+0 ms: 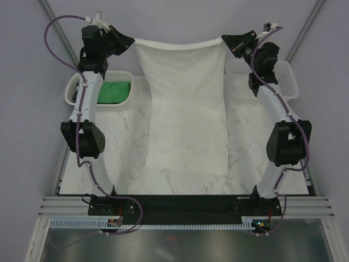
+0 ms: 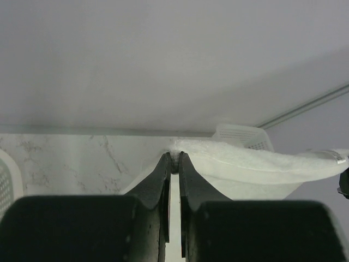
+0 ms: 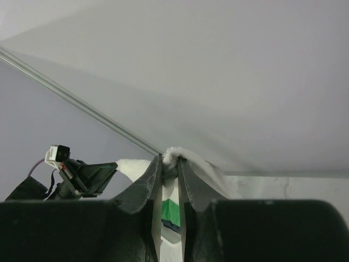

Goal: Fold and stack the towels
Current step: Fold the towel

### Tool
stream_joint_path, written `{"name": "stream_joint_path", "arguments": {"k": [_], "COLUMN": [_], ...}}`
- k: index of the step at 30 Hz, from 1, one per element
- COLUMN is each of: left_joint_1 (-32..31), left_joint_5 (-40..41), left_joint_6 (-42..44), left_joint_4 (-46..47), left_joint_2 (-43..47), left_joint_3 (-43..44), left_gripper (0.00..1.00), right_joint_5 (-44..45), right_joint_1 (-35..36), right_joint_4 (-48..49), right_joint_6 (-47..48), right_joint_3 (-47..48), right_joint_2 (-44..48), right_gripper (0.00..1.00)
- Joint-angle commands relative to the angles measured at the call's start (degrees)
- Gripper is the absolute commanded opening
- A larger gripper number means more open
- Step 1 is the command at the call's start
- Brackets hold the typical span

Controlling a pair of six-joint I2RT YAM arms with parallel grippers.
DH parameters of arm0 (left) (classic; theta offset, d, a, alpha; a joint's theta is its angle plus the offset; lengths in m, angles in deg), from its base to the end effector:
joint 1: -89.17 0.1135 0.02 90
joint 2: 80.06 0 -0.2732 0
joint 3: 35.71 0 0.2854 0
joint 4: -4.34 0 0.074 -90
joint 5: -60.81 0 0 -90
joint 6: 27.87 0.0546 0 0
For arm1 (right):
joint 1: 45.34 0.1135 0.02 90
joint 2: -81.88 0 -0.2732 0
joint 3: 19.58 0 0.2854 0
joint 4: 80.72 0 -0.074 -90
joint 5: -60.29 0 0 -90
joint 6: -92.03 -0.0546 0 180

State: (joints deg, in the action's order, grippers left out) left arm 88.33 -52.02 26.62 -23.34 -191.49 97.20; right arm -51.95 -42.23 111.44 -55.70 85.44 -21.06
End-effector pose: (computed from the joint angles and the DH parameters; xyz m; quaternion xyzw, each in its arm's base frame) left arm 0.5086 -0.0286 0.4589 -0.0912 0.7358 -0.3442 0.5760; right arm 0.4853 0.0471 0.4208 0.1412 0.6052 0.4943 0.6079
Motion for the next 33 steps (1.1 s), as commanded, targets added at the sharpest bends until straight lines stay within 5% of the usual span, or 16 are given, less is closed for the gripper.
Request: {"name": "stream_joint_path", "arguments": {"k": [1, 12, 21, 33], "left_joint_1": [0.49, 0.49, 0.67, 2.34], "left_joint_5": [-0.81, -5.64, -10.39, -13.21], "left_joint_6": [1.94, 2.81, 7.2, 10.72], "left_joint_4": [8.69, 17.03, 17.92, 15.9], "left_joint_2": [-4.37, -11.96, -1.96, 11.5], "left_joint_3": [8.25, 6.68, -13.17, -36.29], "left_gripper": [0.02, 0.02, 0.02, 0.02], "right_joint_5": [-2.02, -6.49, -11.25, -12.22], "right_joint_1": [0.05, 0.31, -0.12, -0.74], "right_joint_4": [10.42, 14.9, 17.72, -10.12], "right_joint_6": [-2.03, -2.21, 1.66, 23.16], "right_joint_3": [8.17, 15.76, -2.77, -16.4], "right_joint_2": [-5.42, -21.52, -13.27, 1.5], "right_gripper": [0.0, 0.0, 0.0, 0.0]}}
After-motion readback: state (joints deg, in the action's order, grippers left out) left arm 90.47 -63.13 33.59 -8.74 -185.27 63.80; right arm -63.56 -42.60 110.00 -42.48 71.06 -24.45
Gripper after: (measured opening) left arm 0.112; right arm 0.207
